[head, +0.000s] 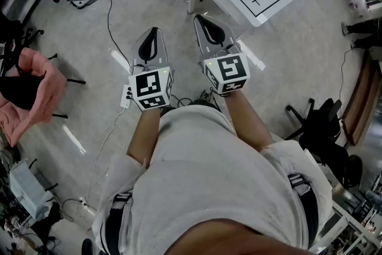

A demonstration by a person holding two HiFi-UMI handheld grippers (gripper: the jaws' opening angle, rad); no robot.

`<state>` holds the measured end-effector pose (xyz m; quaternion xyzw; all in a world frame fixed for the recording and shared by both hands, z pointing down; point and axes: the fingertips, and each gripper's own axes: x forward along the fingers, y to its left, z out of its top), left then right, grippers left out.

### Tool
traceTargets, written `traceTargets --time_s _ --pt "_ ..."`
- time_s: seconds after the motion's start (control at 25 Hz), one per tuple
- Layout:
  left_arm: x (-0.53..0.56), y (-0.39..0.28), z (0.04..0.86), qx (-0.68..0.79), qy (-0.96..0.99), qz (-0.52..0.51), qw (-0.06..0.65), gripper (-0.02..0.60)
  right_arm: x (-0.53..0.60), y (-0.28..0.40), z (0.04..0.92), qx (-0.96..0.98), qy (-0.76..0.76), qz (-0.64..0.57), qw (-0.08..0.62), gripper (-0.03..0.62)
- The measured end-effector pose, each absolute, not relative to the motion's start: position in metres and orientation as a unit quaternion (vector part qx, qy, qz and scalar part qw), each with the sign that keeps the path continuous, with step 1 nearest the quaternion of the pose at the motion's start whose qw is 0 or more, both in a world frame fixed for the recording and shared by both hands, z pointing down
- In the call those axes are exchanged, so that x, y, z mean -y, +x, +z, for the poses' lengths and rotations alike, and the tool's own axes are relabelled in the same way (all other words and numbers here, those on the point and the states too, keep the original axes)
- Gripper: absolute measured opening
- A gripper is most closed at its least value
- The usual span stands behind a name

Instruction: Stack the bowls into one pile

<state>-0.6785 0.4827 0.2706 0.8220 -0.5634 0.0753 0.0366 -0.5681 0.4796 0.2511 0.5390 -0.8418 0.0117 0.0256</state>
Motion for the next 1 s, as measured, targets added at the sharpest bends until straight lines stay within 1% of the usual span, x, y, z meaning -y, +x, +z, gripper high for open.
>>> traceTargets --time_s 0.24,0.44,0.68,1.0 --pt "-0.486 -0.624 0.276 0.549 0.830 0.094 0.031 0.002 -0.483 -0.526 0.260 0.851 0.523 0.041 0.006 -0.002" --pt "-0.487 -0.574 0.290 0.539 0.834 0.112 0.030 0.002 -0.485 -0.479 0.281 0.838 0.542 0.050 0.036 -0.002" --pt "-0.487 -0.516 0.303 0.518 0.848 0.110 0.028 0.002 -0.490 -0.424 0.294 0.832 0.551 0.050 0.054 -0.002" --pt "-0.453 -0.448 0.296 0.480 0.871 0.094 0.030 0.002 -0.488 -0.349 0.292 0.803 0.591 0.065 0.050 -0.002"
